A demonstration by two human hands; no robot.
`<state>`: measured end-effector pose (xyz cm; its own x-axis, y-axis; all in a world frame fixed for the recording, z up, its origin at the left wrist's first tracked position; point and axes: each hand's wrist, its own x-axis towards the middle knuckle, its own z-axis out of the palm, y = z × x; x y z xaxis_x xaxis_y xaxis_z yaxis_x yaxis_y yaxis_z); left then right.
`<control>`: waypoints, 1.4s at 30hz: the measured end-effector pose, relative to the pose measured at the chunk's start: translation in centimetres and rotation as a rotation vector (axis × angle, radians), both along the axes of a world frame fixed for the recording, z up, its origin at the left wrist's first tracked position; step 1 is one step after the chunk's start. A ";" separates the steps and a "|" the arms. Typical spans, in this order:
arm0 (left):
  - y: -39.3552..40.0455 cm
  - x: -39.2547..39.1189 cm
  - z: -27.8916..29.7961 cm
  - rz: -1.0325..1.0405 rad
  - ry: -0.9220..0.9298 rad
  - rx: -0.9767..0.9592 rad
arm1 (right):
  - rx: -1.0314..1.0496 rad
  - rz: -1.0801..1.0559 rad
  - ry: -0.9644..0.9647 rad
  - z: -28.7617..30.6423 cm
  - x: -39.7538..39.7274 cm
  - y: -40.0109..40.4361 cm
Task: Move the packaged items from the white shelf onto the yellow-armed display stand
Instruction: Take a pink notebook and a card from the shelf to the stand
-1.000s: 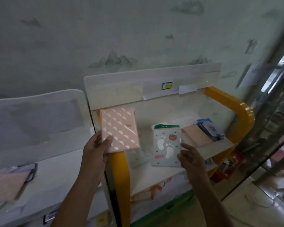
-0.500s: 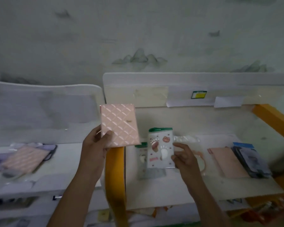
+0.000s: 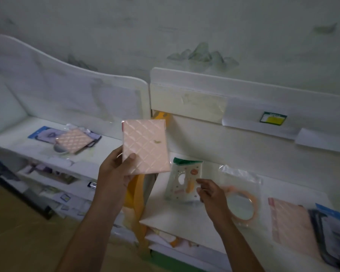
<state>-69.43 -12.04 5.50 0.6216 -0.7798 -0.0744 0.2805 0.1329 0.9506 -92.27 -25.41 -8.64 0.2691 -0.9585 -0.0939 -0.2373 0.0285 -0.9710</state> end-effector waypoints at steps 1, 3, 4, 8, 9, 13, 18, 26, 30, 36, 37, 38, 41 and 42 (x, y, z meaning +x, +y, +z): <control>0.3 -0.3 0.1 0.013 0.000 0.004 | -0.018 0.013 0.025 -0.2 0.2 -0.2; 0.8 -0.7 0.2 0.029 -0.013 0.010 | -0.093 0.033 0.115 -0.7 0.7 -0.7; 1.0 -0.9 0.3 0.037 -0.024 0.013 | -0.138 0.041 0.165 -1.0 0.9 -1.0; 1.7 -1.4 0.4 0.068 -0.067 0.016 | -0.275 0.087 0.378 -2.1 1.5 -1.4; 1.9 -1.5 0.4 0.074 -0.074 0.015 | -0.300 0.101 0.451 -2.2 1.4 -1.2; 2.2 -1.9 0.5 0.080 -0.072 0.010 | -0.396 0.139 0.630 -2.8 0.9 -0.7; 2.3 -2.2 0.2 0.058 -0.035 0.007 | -0.301 0.186 0.468 -2.3 -0.4 -0.9; 1.8 -3.4 -0.5 -0.083 0.009 -0.046 | -0.356 0.029 0.373 1.4 -4.7 1.3; 1.3 -4.5 -1.3 -0.156 0.030 -0.067 | -0.398 -0.039 0.411 2.9 -7.7 3.5; 0.9 -8.0 -3.3 -0.297 0.075 -0.017 | -0.372 -0.163 0.461 3.3 -12.9 7.3; 1.0 -8.9 -3.6 -0.323 0.073 -0.007 | -0.367 -0.183 0.462 3.4 -13.7 7.9; 0.9 -9.7 -4.0 -0.351 0.070 0.001 | -0.362 -0.203 0.460 3.5 -14.5 8.4; 0.4 -12.1 -5.1 -0.408 0.089 0.028 | -0.341 -0.264 0.459 4.0 -16.9 9.7; 0.2 -12.9 -5.4 -0.432 0.090 0.029 | -0.336 -0.284 0.456 4.2 -17.7 9.9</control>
